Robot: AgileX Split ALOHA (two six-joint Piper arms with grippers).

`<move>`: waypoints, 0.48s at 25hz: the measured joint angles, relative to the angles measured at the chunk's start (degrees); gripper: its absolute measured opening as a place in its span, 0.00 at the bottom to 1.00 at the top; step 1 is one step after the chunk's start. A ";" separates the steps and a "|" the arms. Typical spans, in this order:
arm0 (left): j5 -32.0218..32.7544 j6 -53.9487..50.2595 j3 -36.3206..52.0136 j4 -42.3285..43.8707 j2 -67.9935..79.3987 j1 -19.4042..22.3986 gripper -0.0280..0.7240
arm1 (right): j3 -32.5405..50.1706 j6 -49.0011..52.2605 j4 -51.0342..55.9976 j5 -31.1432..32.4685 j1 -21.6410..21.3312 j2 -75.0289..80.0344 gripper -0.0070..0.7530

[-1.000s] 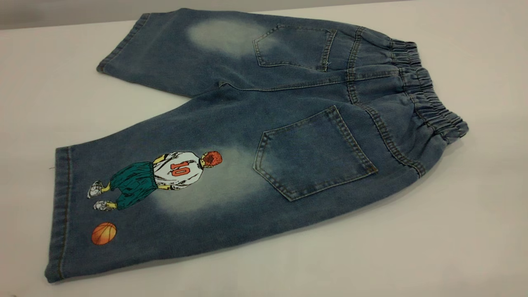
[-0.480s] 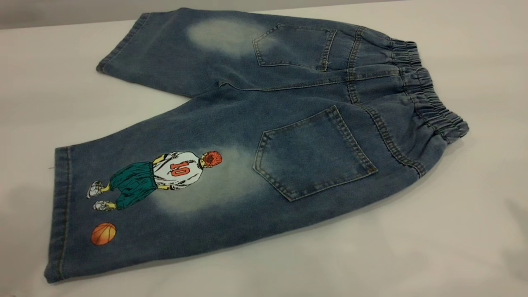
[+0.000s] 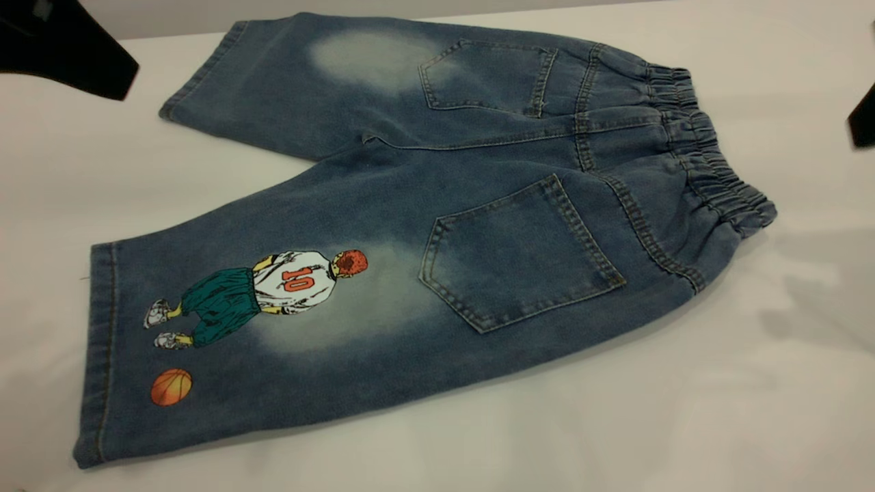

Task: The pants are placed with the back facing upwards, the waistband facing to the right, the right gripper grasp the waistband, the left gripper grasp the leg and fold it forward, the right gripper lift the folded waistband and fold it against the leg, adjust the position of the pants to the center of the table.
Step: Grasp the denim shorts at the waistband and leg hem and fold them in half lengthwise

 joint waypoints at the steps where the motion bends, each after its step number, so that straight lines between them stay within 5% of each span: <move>1: -0.22 0.12 -0.03 -0.16 -0.07 -0.35 0.42 | -1.17 -1.88 2.13 0.72 -0.97 2.95 0.43; 12: 1.13 0.77 -0.06 -2.24 -0.07 -0.35 0.42 | -19.10 -28.31 24.65 17.62 -10.25 26.36 0.43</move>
